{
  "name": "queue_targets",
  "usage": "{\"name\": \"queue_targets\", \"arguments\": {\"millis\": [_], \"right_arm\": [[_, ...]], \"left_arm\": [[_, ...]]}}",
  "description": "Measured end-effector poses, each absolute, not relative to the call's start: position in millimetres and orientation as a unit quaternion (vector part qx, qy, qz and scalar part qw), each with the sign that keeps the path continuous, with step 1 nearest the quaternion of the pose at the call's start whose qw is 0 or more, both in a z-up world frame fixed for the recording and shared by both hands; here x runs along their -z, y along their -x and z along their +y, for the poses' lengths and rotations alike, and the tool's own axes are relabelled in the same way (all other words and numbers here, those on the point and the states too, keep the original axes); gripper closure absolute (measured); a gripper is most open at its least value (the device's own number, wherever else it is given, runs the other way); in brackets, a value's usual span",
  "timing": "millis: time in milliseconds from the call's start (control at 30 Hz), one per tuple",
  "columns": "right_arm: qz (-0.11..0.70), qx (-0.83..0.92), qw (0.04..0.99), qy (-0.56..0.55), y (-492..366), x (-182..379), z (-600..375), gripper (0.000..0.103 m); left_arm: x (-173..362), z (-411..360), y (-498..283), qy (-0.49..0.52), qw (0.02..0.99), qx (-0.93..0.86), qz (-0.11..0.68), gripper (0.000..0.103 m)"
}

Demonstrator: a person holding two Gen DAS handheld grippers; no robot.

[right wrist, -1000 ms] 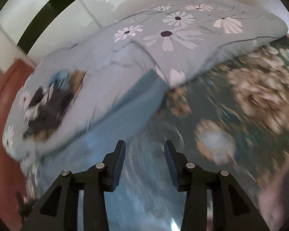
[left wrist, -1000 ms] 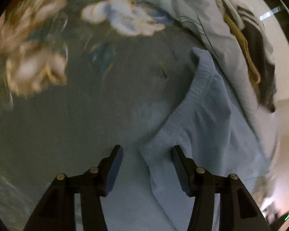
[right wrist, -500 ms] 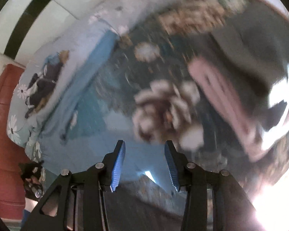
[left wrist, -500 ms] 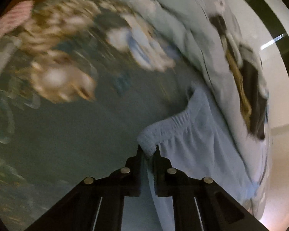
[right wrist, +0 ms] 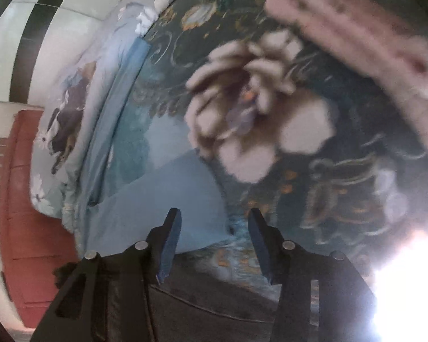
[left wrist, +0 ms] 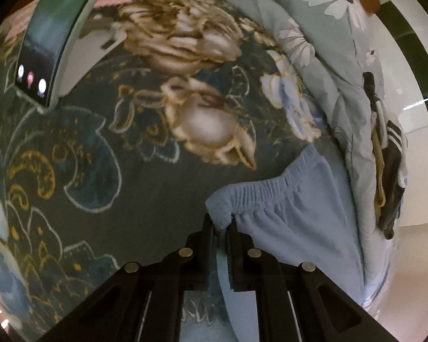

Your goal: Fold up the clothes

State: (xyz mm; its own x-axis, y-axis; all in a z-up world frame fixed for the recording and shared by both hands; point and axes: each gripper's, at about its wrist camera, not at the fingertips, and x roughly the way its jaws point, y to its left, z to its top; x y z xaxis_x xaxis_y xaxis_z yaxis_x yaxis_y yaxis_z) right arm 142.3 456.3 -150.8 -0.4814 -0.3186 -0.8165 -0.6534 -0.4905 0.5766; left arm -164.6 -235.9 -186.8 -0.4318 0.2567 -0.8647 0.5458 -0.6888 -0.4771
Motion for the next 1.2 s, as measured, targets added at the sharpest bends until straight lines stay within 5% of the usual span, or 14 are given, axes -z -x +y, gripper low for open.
{"name": "queue_targets", "arguments": {"millis": [233, 300, 667, 900, 1200], "right_arm": [[0.504, -0.692, 0.117, 0.504, -135.3, 169.8, 445.1, 0.057], [0.515, -0.687, 0.114, 0.499, -132.6, 171.8, 443.3, 0.098], [0.461, -0.772, 0.156, 0.409, -127.0, 86.3, 502.5, 0.1], [0.478, -0.721, 0.193, 0.464, -131.8, 140.2, 518.0, 0.1], [0.468, -0.745, 0.179, 0.44, -108.7, 115.8, 527.2, 0.1]], "left_arm": [[172.8, -233.5, 166.1, -0.522, 0.08, 0.76, 0.381, 0.094], [170.4, -232.9, 165.9, -0.521, 0.076, 0.76, 0.381, 0.094], [164.5, -219.4, 126.5, -0.512, 0.023, 0.756, 0.408, 0.094], [203.5, -221.0, 99.0, -0.534, 0.052, 0.723, 0.435, 0.094], [191.2, -215.0, 107.3, -0.522, 0.049, 0.738, 0.424, 0.094]]}}
